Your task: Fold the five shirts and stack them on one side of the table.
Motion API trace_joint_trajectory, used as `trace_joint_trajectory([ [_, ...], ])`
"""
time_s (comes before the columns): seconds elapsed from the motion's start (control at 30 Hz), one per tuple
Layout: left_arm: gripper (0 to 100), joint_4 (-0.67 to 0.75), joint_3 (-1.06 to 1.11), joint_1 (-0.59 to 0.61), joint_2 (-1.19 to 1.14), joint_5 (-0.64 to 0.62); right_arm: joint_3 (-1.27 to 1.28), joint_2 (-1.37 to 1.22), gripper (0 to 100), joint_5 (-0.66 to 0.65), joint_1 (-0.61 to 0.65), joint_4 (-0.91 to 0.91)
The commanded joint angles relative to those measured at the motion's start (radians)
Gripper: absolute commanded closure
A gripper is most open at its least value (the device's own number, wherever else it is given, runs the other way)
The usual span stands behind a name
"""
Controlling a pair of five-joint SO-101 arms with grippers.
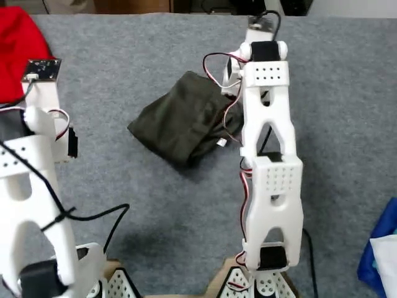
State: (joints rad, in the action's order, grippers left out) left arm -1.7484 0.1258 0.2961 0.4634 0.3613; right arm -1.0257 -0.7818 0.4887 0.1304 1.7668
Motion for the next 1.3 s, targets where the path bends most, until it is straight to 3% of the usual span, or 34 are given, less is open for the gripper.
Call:
trace_joint_trajectory([
  [0.0, 95, -0.008, 0.029, 0.002, 0.062, 0.028, 0.191, 0.194, 69.9, 0.209, 0.033, 0.02],
  [0.17, 95, -0.005, 0.092, 0.008, 0.073, 0.029, 0.467, 0.306, 70.2, 0.379, 0.114, -0.037],
  [0.63, 95, -0.008, 0.098, 0.011, 0.081, 0.026, 0.69, 0.213, 70.2, 0.391, 0.102, -0.526],
  [0.97, 95, -0.008, 0.092, 0.011, 0.081, 0.029, 0.598, 0.061, 70.7, 0.384, 0.099, -0.476],
  [1.07, 95, -0.008, 0.091, 0.011, 0.081, 0.031, 0.598, 0.042, 76.6, 0.382, 0.097, -0.476],
  [1.27, 95, -0.008, 0.091, 0.011, 0.081, 0.031, 0.601, 0.039, 99.7, 0.381, 0.065, -0.476],
])
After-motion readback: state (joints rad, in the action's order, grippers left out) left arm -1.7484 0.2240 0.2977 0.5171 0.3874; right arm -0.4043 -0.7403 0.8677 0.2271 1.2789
